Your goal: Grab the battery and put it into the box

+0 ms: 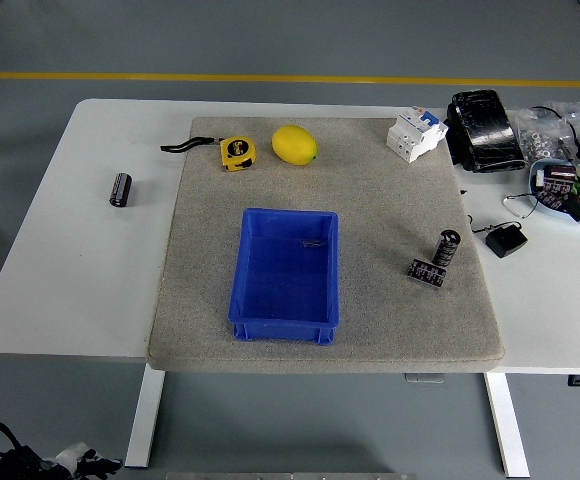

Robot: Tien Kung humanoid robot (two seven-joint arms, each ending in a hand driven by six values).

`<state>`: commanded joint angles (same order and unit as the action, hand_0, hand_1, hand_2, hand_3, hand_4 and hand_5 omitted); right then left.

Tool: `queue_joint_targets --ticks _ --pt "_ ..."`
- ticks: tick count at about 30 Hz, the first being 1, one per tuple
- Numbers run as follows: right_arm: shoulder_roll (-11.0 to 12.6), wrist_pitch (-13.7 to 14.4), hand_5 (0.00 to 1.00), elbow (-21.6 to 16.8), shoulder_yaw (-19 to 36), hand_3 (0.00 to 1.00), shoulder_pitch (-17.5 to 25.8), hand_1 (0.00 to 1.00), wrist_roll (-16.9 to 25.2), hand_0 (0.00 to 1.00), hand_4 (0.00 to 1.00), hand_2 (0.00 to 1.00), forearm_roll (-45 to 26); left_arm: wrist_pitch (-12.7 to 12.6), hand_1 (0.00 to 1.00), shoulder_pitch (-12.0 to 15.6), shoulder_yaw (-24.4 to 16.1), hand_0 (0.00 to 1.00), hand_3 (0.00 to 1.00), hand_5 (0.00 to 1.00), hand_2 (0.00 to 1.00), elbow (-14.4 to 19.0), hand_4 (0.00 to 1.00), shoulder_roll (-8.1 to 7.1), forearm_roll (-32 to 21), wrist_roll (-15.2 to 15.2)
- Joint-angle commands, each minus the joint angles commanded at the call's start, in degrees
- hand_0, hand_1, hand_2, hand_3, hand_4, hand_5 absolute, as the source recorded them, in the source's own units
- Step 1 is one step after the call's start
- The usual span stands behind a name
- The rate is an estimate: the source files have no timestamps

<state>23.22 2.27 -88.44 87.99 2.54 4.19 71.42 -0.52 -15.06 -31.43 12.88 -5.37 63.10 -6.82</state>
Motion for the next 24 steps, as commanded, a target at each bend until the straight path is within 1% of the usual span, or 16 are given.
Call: queue_joint_targets --ticks 2,4,5,7,10,11,13,16,17,22,23,24 --pt "0.5 -0.3 0.194 0.4 -0.6 0.634 -0.6 0.633 0.0 0.576 0.912 0.67 0.5 0.0 0.697 0.0 0.0 0.729 0.568 0.544 0.722 0.0 0.601 -0.03 0.0 0.0" --pt "1.7 -0.8 0.194 1.2 -2.1 0.634 -2.2 0.633 0.1 0.576 0.912 0.67 2.0 0.0 0.697 -0.1 -0.1 0.729 0.568 0.544 0.722 0.0 0.601 -0.06 0.0 -0.1" --pt "2.4 -1.1 0.105 1.7 -3.0 0.644 -3.1 0.618 0.1 0.561 0.865 0.661 3.1 0.0 0.697 -0.1 -0.2 0.729 0.569 0.543 0.725 0.0 0.601 -0.07 0.1 -0.1" --pt "3.8 -1.7 0.105 2.8 -4.9 0.644 -5.1 0.618 0.4 0.561 0.865 0.661 5.8 0.0 0.697 -0.1 -0.2 0.729 0.569 0.543 0.725 0.0 0.601 -0.13 0.1 -0.2" --pt "6.1 -2.9 0.105 4.2 -8.3 0.644 -9.0 0.618 1.3 0.561 0.865 0.661 13.4 0.0 0.697 -0.3 -0.1 0.729 0.569 0.543 0.725 0.1 0.601 -0.23 -0.3 -0.2" --pt "7.0 -3.4 0.076 5.0 -9.7 0.643 -10.6 0.619 1.7 0.568 0.858 0.659 15.6 0.0 0.697 -0.5 -0.1 0.731 0.569 0.541 0.726 0.1 0.602 -0.28 -0.3 -0.3" --pt "8.1 -4.1 0.076 6.1 -12.3 0.643 -13.2 0.619 2.2 0.568 0.858 0.659 20.5 0.0 0.697 -0.6 0.0 0.731 0.569 0.541 0.726 0.2 0.602 -0.37 -0.6 -0.4" --pt "8.8 -5.2 0.076 7.4 -15.3 0.643 -16.2 0.619 2.5 0.568 0.858 0.659 27.2 0.0 0.697 -0.7 0.2 0.731 0.569 0.541 0.726 0.3 0.602 -0.42 -1.3 -0.4" --pt "8.8 -5.5 0.07 7.7 -16.0 0.668 -17.0 0.614 2.5 0.57 0.883 0.654 28.8 -0.1 0.697 -0.7 0.3 0.731 0.569 0.544 0.726 0.3 0.602 -0.44 -1.5 -0.4" --pt "9.0 -7.7 0.07 9.6 -20.4 0.668 -21.5 0.614 2.7 0.57 0.883 0.654 33.2 -0.1 0.697 -1.0 0.6 0.731 0.569 0.544 0.726 0.5 0.602 -0.51 -2.1 -0.5" --pt "9.0 -8.2 0.088 10.2 -21.9 0.68 -22.9 0.612 3.0 0.566 0.912 0.647 34.3 -0.1 0.697 -1.1 0.7 0.731 0.568 0.545 0.736 0.6 0.602 -0.56 -2.2 -0.5" --pt "9.0 -8.3 0.088 10.6 -22.8 0.68 -23.6 0.612 3.1 0.566 0.912 0.647 34.9 -0.1 0.697 -1.2 0.6 0.731 0.568 0.545 0.736 0.6 0.602 -0.57 -2.1 -0.6"
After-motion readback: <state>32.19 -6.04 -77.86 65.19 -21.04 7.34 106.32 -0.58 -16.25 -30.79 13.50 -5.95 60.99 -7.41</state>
